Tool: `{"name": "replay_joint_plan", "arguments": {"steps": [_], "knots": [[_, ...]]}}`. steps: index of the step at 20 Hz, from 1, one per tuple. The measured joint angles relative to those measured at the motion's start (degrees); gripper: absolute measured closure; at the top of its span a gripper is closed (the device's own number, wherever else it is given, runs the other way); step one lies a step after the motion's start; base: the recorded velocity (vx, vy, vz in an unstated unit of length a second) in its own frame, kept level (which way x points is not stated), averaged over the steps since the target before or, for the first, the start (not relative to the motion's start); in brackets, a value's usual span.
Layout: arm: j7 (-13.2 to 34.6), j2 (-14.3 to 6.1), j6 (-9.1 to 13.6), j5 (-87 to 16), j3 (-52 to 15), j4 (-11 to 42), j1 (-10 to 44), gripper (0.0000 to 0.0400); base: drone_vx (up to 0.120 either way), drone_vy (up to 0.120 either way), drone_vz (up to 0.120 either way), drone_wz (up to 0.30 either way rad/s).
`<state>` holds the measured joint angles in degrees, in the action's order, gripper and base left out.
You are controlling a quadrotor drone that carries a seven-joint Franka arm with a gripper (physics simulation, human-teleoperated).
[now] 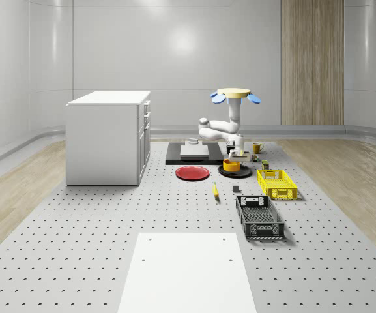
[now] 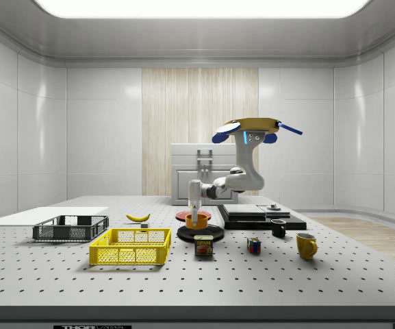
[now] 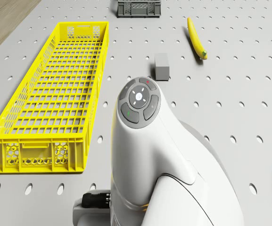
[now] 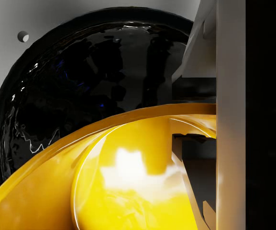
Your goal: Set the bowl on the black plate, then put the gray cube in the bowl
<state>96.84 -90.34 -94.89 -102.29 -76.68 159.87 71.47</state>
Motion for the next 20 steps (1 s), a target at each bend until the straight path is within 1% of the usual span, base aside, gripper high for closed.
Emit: {"name": "replay_joint_plan", "arguments": {"steps": [3,9,13,16,17,18,19,20], "knots": [[0.22,0.03,-0.17,-0.47,0.5,-0.11,0.28,0.03,0.0,0.0,0.0,0.0],[2.86,0.42,0.05,-0.97,0.89,-0.19,2.97,0.03,0.0,0.0,0.0,0.0],[3.78,0.56,0.13,-1.12,1.0,-0.25,3.94,0.03,0.0,0.0,0.0,0.0],[4.11,0.63,-0.2,-2.04,1.98,-0.51,4.43,0.03,0.0,0.0,0.0,0.0],[4.18,0.65,-0.31,-2.35,2.3,-0.6,4.55,0.0234,0.0,0.0,0.0,0.0],[4.23,0.68,-0.34,-2.48,2.44,-0.64,4.63,0.0182,0.0,0.0,0.0,0.0],[4.27,0.7,-0.28,-2.4,2.35,-0.61,4.66,0.0142,0.0,0.0,0.08,0.0],[4.3,0.72,-0.22,-2.3,2.23,-0.59,4.67,0.0111,0.0,0.0,0.12,0.0]]}}
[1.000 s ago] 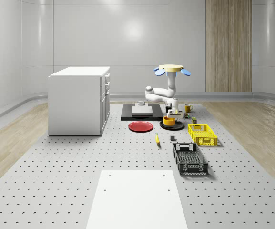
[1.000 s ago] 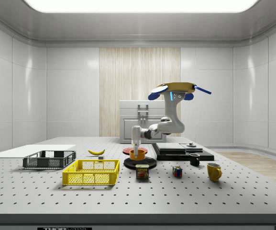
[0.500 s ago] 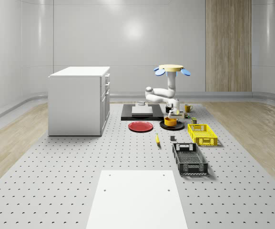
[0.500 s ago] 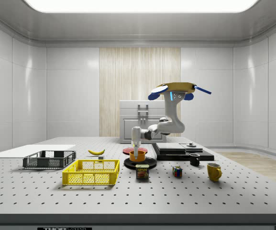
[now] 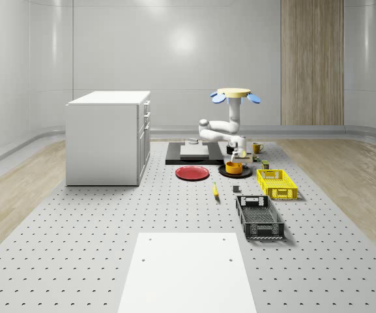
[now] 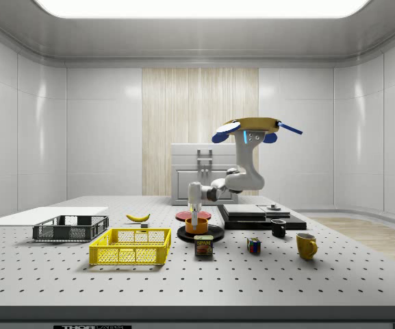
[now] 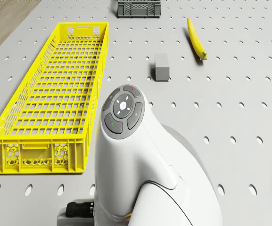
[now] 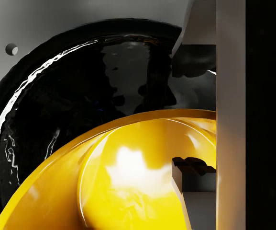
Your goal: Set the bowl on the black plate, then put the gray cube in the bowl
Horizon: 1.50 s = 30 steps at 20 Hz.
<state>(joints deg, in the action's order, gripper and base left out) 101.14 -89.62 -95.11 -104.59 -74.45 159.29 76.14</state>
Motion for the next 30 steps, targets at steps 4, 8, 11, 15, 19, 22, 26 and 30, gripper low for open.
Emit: {"name": "replay_joint_plan", "arguments": {"steps": [4,8,11,15,19,22,26,30], "knots": [[0.07,0.06,0.16,0.23,-0.27,0.07,0.03,0.0041,0.05,-0.06,0.1,0.0],[0.09,0.1,0.24,0.31,-0.38,0.09,0.03,0.0015,0.12,-0.12,0.0,0.0],[0.1,0.12,0.28,0.33,-0.41,0.1,0.03,0.0007,0.12,-0.12,0.0,0.0],[0.1,0.15,0.32,0.34,-0.43,0.11,0.03,0.0003,0.12,-0.06,0.0,0.0],[0.1,0.18,0.34,0.34,-0.43,0.11,0.02,0.0001,0.12,0.0,-0.03,0.0],[0.09,0.19,0.36,0.33,-0.44,0.11,0.02,0.0,0.12,0.0,-0.08,0.0],[0.09,0.22,0.38,0.32,-0.44,0.11,0.01,0.0,0.12,-0.08,0.0,0.0],[0.09,0.24,0.4,0.32,-0.44,0.12,0.01,0.0,0.12,-0.05,-0.04,0.0]]}}
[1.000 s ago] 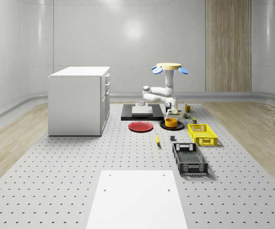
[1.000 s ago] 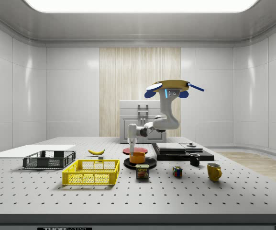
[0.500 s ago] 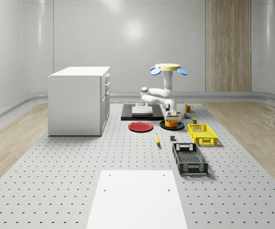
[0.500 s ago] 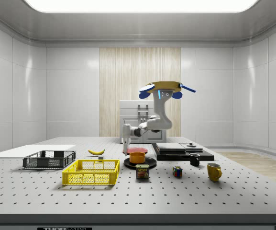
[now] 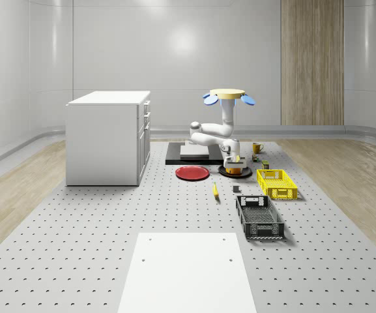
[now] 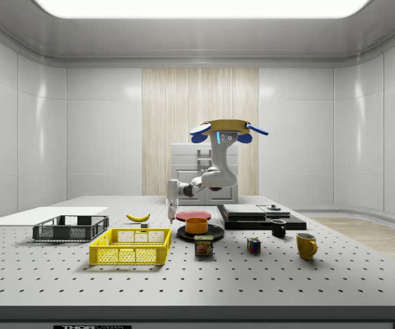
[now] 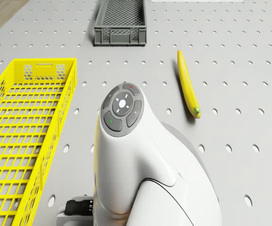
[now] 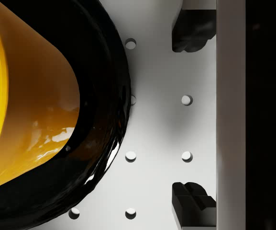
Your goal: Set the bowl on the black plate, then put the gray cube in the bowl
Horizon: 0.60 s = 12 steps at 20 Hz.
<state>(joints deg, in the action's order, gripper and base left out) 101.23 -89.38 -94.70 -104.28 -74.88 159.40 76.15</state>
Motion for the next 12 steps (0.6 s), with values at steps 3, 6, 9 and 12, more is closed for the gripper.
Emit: {"name": "replay_joint_plan", "arguments": {"steps": [3,6,9,12], "knots": [[0.0,0.01,0.01,-0.01,0.0,0.0,0.0,0.0,0.12,0.0,-0.12,0.0],[0.0,0.03,0.03,-0.01,0.0,0.0,-0.01,0.0,0.12,-0.067,-0.013,0.0],[-0.01,0.04,0.04,-0.02,0.0,0.0,-0.01,0.0,0.12,0.0,0.0,0.0],[-0.01,0.05,0.05,-0.02,0.0,0.0,-0.02,0.0,0.12,0.0,0.0,0.0]]}}
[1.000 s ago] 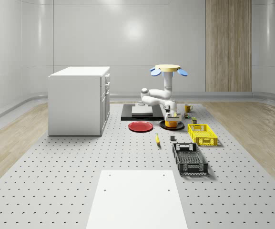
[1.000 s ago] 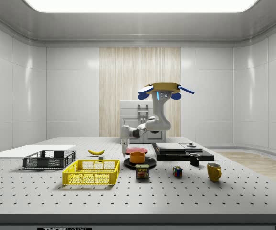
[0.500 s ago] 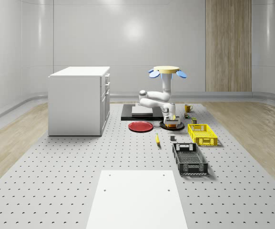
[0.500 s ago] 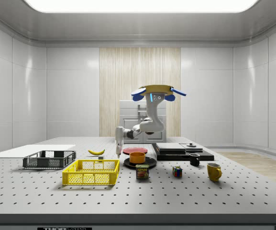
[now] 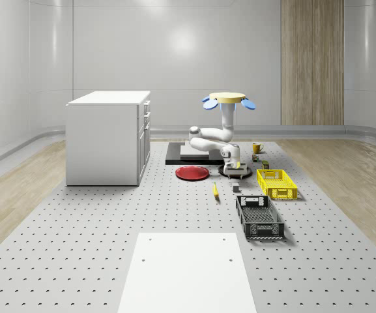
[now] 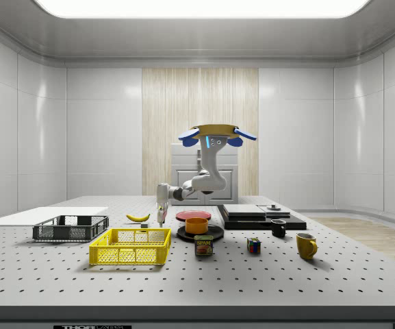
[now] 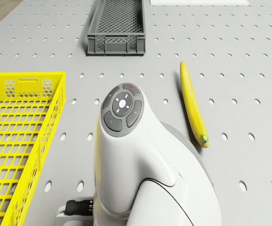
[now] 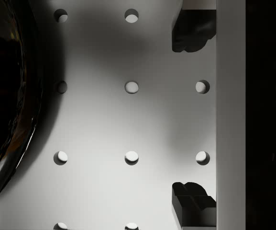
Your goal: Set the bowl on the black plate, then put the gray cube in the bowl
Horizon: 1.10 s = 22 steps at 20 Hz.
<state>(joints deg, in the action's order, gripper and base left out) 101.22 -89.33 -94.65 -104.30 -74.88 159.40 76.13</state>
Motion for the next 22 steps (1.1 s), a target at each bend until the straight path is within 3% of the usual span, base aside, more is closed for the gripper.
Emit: {"name": "replay_joint_plan", "arguments": {"steps": [19,22], "knots": [[-0.01,0.06,0.06,-0.03,0.0,0.0,-0.02,0.0,0.12,-0.023,0.0,0.0],[-0.01,0.07,0.01,-0.16,0.14,-0.03,0.0,0.0,0.0,0.0,0.0,0.0]]}}
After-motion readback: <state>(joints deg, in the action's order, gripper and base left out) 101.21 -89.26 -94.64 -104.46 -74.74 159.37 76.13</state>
